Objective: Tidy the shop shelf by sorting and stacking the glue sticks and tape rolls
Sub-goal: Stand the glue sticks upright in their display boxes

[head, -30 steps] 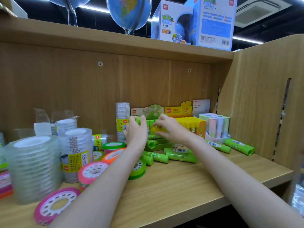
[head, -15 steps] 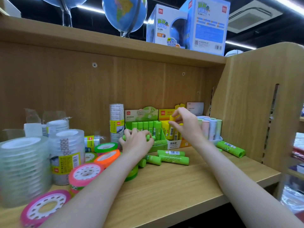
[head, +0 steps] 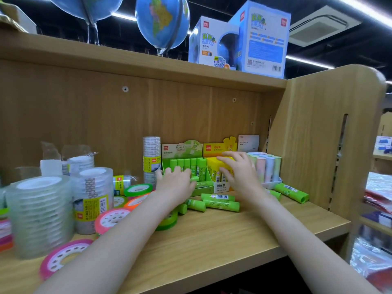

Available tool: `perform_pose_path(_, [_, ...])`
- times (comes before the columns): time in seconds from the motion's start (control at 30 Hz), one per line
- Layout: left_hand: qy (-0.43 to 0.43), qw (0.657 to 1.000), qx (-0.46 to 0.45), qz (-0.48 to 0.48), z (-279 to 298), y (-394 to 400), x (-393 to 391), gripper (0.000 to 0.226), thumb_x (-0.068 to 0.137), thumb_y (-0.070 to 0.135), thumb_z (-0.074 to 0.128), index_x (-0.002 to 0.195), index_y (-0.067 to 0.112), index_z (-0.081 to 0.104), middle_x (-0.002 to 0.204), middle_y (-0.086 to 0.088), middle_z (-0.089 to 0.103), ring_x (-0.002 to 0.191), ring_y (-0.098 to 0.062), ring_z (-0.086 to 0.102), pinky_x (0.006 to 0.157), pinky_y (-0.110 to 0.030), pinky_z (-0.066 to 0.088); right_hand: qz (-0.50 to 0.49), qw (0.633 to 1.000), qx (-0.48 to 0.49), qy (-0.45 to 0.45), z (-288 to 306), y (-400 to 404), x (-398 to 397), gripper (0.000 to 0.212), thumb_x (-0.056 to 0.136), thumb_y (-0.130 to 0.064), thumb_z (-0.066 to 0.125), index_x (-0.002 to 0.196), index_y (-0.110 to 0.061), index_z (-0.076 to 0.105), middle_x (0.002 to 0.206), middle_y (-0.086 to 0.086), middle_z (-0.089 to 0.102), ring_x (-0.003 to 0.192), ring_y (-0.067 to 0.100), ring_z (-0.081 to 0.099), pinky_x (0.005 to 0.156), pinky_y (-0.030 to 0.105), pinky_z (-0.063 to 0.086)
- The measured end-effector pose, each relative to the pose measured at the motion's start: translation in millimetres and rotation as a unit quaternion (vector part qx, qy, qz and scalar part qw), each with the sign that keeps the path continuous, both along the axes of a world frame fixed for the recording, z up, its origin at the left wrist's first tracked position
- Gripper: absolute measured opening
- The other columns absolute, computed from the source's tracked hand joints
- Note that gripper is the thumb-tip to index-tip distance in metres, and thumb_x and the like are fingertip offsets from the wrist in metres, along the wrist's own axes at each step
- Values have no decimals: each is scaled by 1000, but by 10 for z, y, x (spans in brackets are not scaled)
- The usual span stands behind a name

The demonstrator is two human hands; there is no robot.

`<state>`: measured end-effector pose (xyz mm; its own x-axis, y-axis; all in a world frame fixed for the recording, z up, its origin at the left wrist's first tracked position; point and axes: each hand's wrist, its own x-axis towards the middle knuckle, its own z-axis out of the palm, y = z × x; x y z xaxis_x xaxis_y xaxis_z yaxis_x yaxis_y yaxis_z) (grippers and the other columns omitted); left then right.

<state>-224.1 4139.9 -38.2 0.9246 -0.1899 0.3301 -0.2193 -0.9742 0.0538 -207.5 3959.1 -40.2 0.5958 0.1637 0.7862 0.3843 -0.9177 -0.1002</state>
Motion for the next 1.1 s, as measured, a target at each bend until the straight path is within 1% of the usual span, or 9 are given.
perform_pose_path(0.1, [-12,997,68,-27,-19,36,-77,50,95,47,38,137,20,34,138,-7,42,130,-29,35,111,-52,16,161,980,60,104,28,-81,-293,31,90,-25,59,121,-19,61,116,-4,63,110,12,52,91,24,41])
perform_pose_path(0.17, [-26,996,74,-29,-50,91,-102,52,95,46,38,139,21,30,140,-6,40,130,-28,35,112,-51,18,170,954,-28,246,-16,-111,-414,32,86,-30,64,117,-23,61,119,-10,60,110,3,50,86,15,38])
perform_pose_path(0.23, [-39,996,71,-24,-64,133,-115,52,95,45,37,141,22,28,141,-6,40,130,-27,35,112,-49,21,145,943,-88,288,-84,-140,-425,30,84,-29,66,113,-25,60,121,-10,58,106,1,48,81,12,35])
perform_pose_path(0.53, [63,997,30,-18,43,178,-83,49,93,49,43,136,30,32,140,-9,37,134,-32,26,111,-53,15,65,967,-123,214,-68,-80,-230,22,84,-27,66,104,-19,64,110,-4,64,99,9,53,74,18,32])
perform_pose_path(0.63, [82,996,34,-29,81,183,-78,44,92,47,45,133,34,36,138,-9,38,133,-31,27,110,-53,15,128,974,109,153,54,-107,-131,18,78,-18,72,93,-16,62,90,1,65,82,13,57,73,25,44])
perform_pose_path(0.73, [83,995,36,-27,94,182,-82,38,93,47,44,129,36,42,135,-8,40,132,-31,28,109,-53,16,190,938,255,139,202,9,-35,33,83,-15,68,110,-20,50,92,-3,60,80,13,59,72,26,49])
perform_pose_path(0.87, [82,996,34,-25,83,188,-72,43,91,48,45,132,34,39,137,-9,39,132,-32,27,110,-55,16,169,970,147,95,277,320,81,47,86,-7,62,125,-23,41,91,-11,51,73,5,57,68,17,50])
perform_pose_path(1.0, [71,997,36,-22,56,169,-52,46,91,48,44,134,32,38,138,-10,37,133,-32,26,110,-55,16,80,995,-17,48,152,419,173,37,86,-14,64,116,-13,44,91,2,58,75,19,55,67,32,46])
perform_pose_path(1.1, [74,997,34,-18,56,164,-46,45,91,48,44,132,31,39,138,-10,37,133,-33,26,109,-55,17,94,994,-13,47,107,404,202,38,87,-14,62,117,-12,40,88,2,52,81,21,51,66,29,38])
